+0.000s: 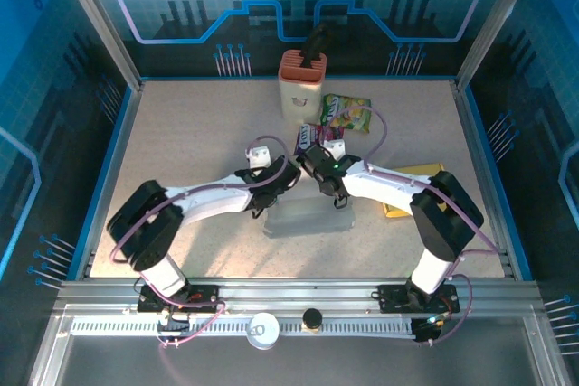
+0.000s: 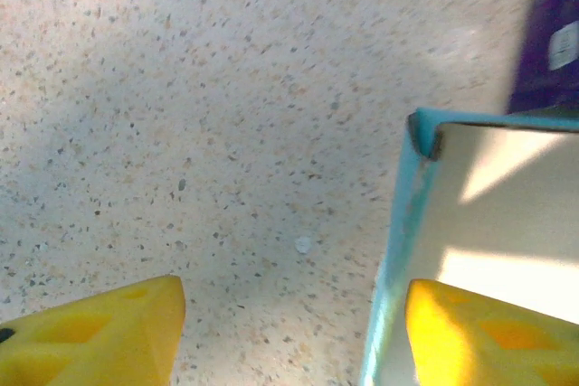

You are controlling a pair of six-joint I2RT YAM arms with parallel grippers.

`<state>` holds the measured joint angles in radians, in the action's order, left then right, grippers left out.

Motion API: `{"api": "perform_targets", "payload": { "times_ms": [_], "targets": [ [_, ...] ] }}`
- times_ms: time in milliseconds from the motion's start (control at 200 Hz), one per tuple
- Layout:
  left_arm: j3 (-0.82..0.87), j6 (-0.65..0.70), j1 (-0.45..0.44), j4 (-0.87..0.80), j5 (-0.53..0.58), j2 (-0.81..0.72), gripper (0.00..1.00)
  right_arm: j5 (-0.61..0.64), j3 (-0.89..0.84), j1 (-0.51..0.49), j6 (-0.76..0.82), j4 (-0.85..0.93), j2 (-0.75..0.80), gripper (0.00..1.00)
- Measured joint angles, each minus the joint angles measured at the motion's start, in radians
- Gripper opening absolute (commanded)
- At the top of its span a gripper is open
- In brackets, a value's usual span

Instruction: Fold the paper box

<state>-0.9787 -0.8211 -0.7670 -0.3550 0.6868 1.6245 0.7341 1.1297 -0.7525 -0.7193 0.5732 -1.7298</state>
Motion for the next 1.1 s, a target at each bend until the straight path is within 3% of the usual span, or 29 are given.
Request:
{"api": "perform_targets", "payload": {
  "times_ms": [305, 650, 905, 1101],
  "targets": [
    [0.038, 0.012, 0.045, -0.016, -0.09, -0.241, 0.7, 0.009, 0.116, 0.003, -0.146, 0.185, -0.123, 0.0],
    [0.081, 0.025, 0.072, -0.12, -0.215, -0.363, 0.64, -0.124, 0.347, 0.023, -0.423, 0.512, -0.314, 0.0],
    [0.177, 0.035, 0.071, -0.214, -0.303, -0.504, 0.64, -0.277, 0.321, 0.06, -0.593, 0.581, -0.264, 0.0],
    [0.206, 0.034, 0.071, -0.281, -0.325, -0.65, 0.62, -0.448, 0.218, 0.134, -0.699, 0.535, -0.179, 0.0]
  ]
}}
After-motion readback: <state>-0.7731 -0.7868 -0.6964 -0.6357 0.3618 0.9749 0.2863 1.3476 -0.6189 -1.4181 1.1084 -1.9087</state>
